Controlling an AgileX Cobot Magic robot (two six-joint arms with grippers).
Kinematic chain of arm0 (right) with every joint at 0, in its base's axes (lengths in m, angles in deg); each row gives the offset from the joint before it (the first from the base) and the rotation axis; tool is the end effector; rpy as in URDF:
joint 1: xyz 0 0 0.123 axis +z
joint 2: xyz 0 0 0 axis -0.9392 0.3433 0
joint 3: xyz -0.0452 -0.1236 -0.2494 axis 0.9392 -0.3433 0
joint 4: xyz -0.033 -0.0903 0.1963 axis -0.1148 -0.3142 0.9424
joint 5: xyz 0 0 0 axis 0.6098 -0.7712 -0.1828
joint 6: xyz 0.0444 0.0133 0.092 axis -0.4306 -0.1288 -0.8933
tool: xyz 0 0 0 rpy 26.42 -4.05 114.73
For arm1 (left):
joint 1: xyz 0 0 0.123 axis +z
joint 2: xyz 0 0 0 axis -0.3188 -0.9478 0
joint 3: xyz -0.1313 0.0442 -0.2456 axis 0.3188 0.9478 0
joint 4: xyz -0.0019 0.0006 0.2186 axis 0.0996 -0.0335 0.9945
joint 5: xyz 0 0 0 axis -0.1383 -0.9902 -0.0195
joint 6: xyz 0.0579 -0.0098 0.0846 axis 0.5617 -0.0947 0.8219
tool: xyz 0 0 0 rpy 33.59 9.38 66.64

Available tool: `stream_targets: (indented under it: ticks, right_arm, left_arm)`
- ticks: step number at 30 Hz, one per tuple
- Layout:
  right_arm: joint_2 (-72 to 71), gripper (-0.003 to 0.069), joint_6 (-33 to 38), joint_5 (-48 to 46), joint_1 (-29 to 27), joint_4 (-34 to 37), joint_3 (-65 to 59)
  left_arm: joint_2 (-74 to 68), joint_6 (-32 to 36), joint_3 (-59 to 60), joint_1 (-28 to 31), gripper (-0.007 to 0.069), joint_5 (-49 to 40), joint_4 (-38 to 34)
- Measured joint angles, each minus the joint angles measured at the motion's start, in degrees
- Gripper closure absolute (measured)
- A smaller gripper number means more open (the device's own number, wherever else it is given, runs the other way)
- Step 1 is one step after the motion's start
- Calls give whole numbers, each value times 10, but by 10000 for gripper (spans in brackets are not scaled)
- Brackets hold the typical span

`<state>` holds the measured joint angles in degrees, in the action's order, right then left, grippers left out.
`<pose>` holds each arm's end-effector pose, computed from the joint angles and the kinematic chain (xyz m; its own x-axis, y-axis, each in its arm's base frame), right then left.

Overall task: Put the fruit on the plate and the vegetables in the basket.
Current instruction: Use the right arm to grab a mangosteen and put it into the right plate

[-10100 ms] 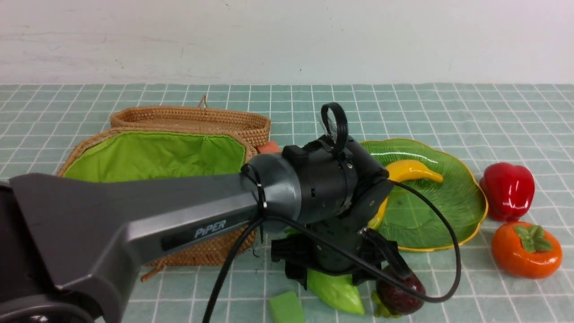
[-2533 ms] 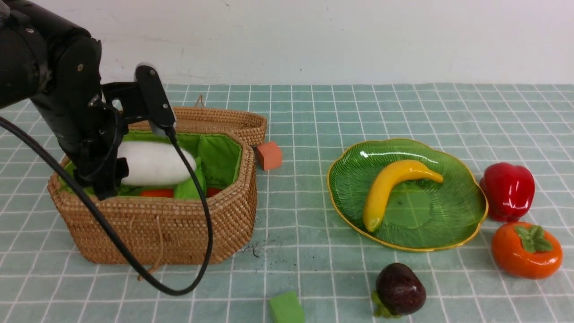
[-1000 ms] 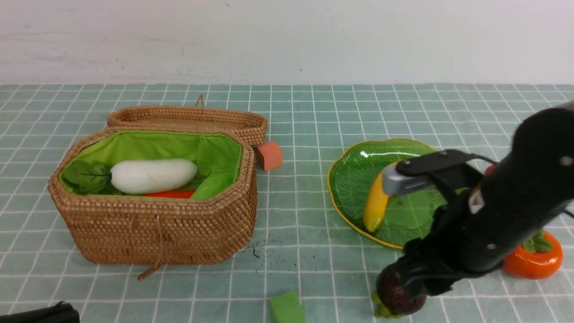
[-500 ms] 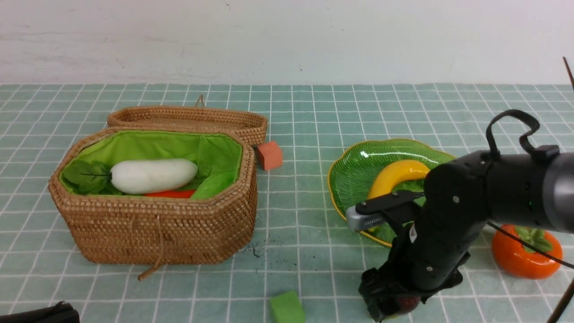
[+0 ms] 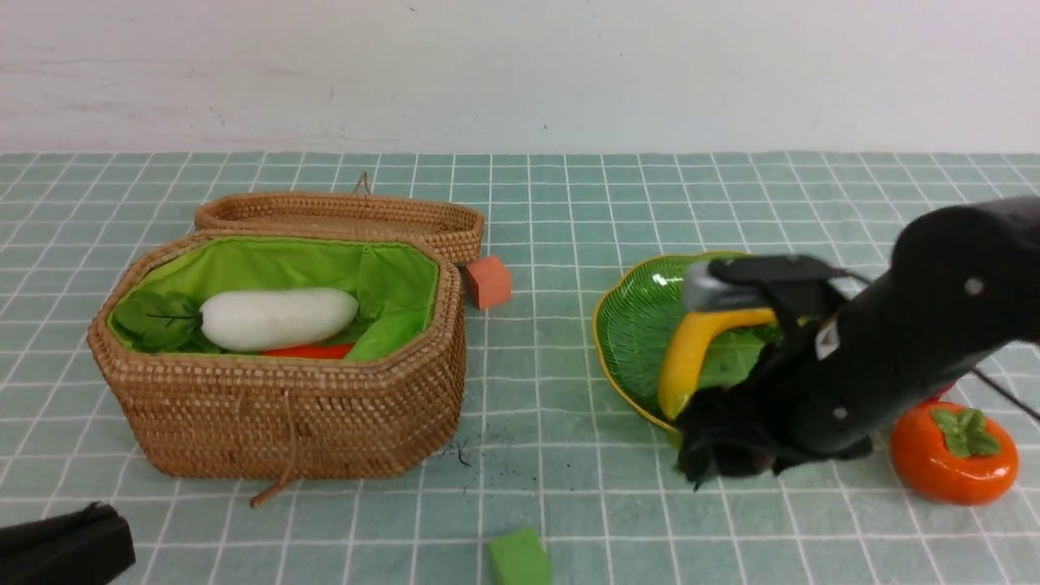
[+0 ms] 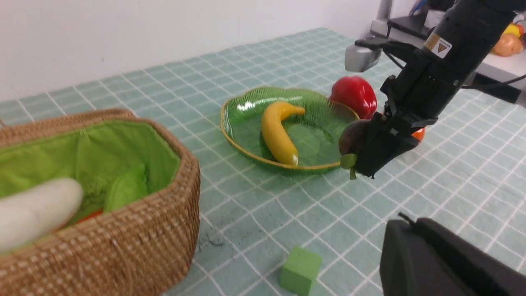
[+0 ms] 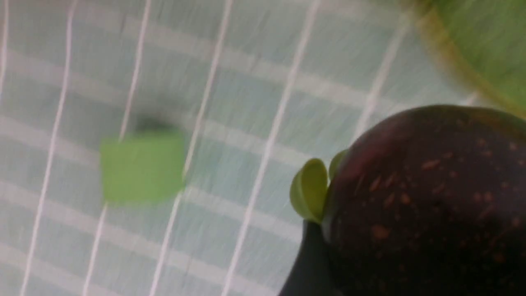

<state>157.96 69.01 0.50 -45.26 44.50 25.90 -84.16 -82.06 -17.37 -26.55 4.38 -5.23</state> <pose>0.2538 0.1311 0.2526 -0.8997 -0.1363 -0.4148 -0.2473 0.9419 0.2271 0.0337 -0.0282 0.3110 -0.1543 0.0151 -0.9879 0.6688 0.7375 -0.0932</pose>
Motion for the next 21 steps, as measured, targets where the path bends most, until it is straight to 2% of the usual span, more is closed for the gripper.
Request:
stream_targets:
  ticks: [5, 10, 11, 12, 13, 14, 18, 21]
  right_arm:
    - [45, 120, 4, 114, -83, -39, 0]
    - [103, 108, 14, 188, -103, -46, 0]
    - [115, 63, 14, 192, -103, -50, 0]
    - [115, 55, 14, 192, -103, -50, 0]
    - [119, 8, 13, 187, -103, -51, 0]
    - [119, -9, 11, 183, -103, -51, 0]
    - [98, -13, -5, 149, -103, -48, 0]
    - [58, 22, -15, 109, -103, -46, 0]
  left_arm:
    - [0, 0, 0, -1, 638, 7, -1]
    - [0, 0, 0, -1, 638, 7, -5]
    - [0, 0, 0, -1, 638, 6, -8]
    - [0, 0, 0, -1, 638, 6, -8]
    - [0, 0, 0, -1, 638, 4, -11]
    - [0, 0, 0, -1, 638, 2, -13]
    - [0, 0, 0, -1, 638, -2, -34]
    - [0, 0, 0, -1, 638, -10, -55]
